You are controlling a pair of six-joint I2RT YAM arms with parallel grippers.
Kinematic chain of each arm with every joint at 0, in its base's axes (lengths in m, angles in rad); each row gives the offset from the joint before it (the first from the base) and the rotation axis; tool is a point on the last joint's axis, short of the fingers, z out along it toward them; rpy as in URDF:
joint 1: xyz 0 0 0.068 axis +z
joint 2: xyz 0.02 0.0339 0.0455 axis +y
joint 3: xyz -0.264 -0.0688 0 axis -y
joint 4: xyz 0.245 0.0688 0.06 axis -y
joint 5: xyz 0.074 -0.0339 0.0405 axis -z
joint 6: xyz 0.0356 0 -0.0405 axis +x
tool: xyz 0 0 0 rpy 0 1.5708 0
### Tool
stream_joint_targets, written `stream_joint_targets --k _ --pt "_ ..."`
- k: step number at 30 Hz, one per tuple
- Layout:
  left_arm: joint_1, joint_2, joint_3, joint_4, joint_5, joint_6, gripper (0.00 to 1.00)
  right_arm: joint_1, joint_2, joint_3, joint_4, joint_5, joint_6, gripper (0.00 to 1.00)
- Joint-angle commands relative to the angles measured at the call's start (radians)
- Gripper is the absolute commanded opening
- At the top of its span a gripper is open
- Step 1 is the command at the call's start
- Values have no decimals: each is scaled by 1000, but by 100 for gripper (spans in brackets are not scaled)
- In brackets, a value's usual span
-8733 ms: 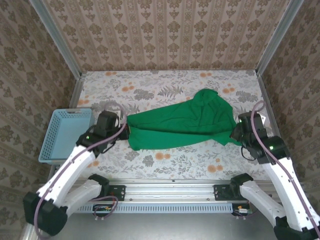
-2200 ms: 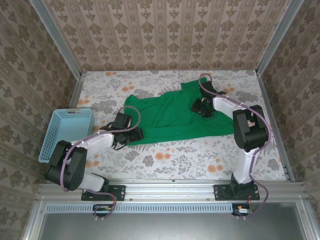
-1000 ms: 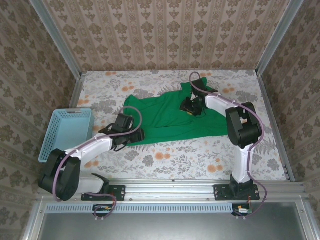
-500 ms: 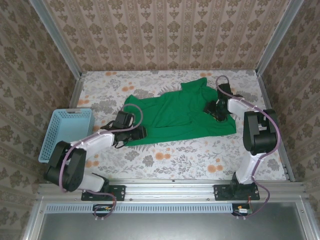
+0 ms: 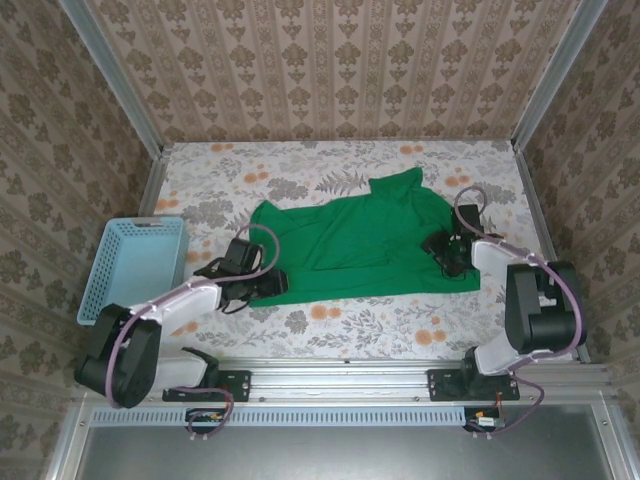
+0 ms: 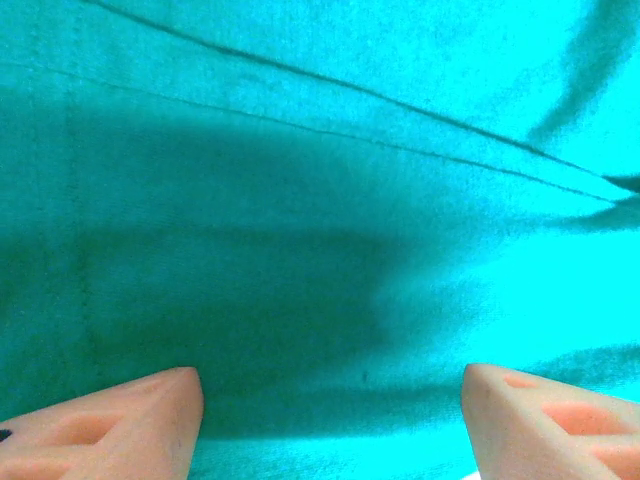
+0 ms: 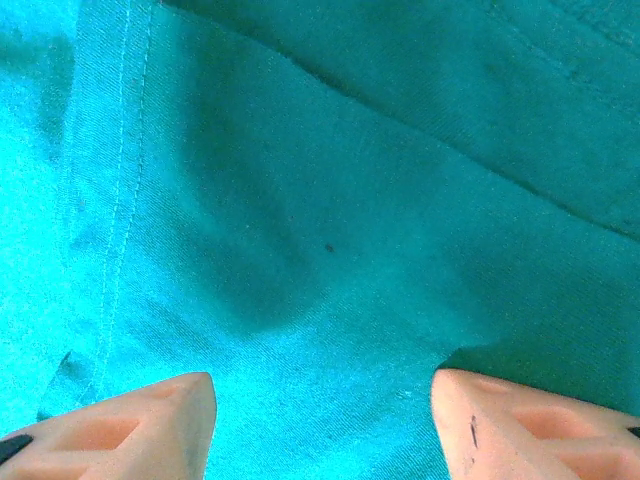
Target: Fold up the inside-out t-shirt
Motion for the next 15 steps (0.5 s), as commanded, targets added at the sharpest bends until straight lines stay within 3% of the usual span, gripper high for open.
stream_joint_targets --k 1,5,9,15 --pt "-42 -77 -45 -103 -27 -59 70 -3 -89 -101 -94 90 54 62" --pt "-81 -173 -14 -172 -36 -64 70 -3 -239 -152 -135 117 57 62" --pt "-43 -227 150 -219 -102 17 74 -4 -337 -89 -184 128 -3 63" --pt "120 100 489 -208 -83 77 72 -3 -314 110 -231 129 -133 63"
